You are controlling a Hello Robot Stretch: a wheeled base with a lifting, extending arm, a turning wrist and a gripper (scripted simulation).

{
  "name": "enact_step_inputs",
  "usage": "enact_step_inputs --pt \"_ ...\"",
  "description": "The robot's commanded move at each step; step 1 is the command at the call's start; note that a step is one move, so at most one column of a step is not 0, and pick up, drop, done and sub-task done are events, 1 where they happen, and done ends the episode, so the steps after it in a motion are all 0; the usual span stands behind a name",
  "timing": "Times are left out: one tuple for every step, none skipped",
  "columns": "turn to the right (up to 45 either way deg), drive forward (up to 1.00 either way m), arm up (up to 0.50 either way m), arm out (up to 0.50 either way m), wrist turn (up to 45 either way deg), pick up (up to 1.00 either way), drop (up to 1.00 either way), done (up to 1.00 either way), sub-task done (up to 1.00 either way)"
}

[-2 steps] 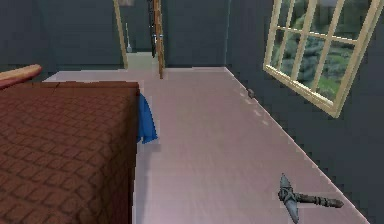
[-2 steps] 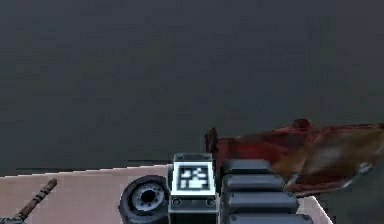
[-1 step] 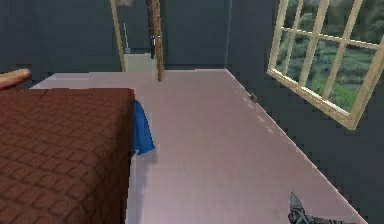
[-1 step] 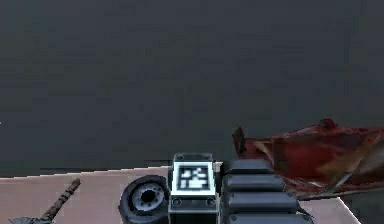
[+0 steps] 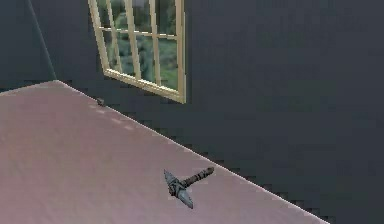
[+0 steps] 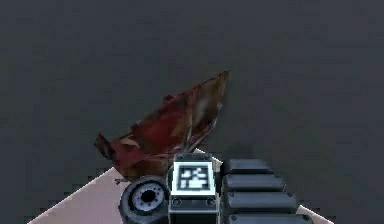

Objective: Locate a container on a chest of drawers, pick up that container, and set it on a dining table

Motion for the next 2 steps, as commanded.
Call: enact_step_inputs --pt "42.0 0.00 0.00 0.00 0.0 0.00 0.00 0.00 0.00" --pt "0.0 0.20 0.00 0.00 0.0 0.00 0.00 0.00 0.00"
